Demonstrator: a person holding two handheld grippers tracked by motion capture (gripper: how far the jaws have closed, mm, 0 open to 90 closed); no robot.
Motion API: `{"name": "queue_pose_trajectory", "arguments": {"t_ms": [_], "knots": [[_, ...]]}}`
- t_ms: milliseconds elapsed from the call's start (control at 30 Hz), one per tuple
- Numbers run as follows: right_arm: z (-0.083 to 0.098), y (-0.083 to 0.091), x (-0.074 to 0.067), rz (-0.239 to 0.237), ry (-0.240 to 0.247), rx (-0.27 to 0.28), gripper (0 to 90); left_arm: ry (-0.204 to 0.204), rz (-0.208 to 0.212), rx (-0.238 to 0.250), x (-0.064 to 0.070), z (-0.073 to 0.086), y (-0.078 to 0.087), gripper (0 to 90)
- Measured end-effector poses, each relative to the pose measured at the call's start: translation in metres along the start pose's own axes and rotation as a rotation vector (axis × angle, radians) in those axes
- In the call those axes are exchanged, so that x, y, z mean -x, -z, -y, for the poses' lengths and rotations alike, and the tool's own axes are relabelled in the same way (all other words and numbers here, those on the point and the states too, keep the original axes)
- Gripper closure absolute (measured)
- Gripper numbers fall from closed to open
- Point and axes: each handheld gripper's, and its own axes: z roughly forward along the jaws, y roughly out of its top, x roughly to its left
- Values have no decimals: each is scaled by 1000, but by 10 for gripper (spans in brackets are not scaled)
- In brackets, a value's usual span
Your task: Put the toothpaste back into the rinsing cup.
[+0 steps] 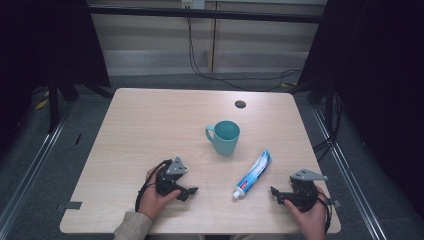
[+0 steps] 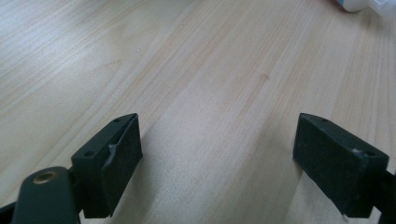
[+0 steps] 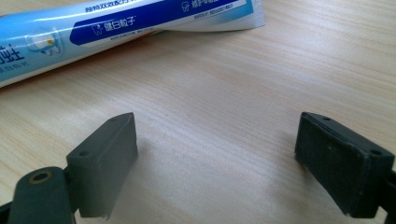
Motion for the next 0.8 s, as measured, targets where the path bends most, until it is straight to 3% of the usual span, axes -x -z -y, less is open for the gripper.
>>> {"name": "queue_pose_trajectory", "arguments": {"t_ms": [200, 333, 367, 467, 500, 667, 800], "knots": [[-4, -2, -3, 22, -20, -15, 124, 0, 0, 0, 0, 0, 0, 151], [-15, -4, -5, 43, -66, -86, 144, 0, 0, 0, 0, 0, 0, 151], [-19, -5, -4, 30, -87, -97, 145, 1, 1, 3, 0, 0, 0, 151], [-35, -8, 2, -71, -221, -129, 168, 0, 0, 1, 0, 0, 0, 151], [-35, -8, 2, -71, -221, -129, 168, 0, 0, 1, 0, 0, 0, 151], [-60, -9, 4, -113, -310, -151, 184, 0, 1, 3, 0, 0, 0, 151], [-71, -11, 2, -103, -310, -159, 187, 1, 1, 3, 0, 0, 0, 151]]}}
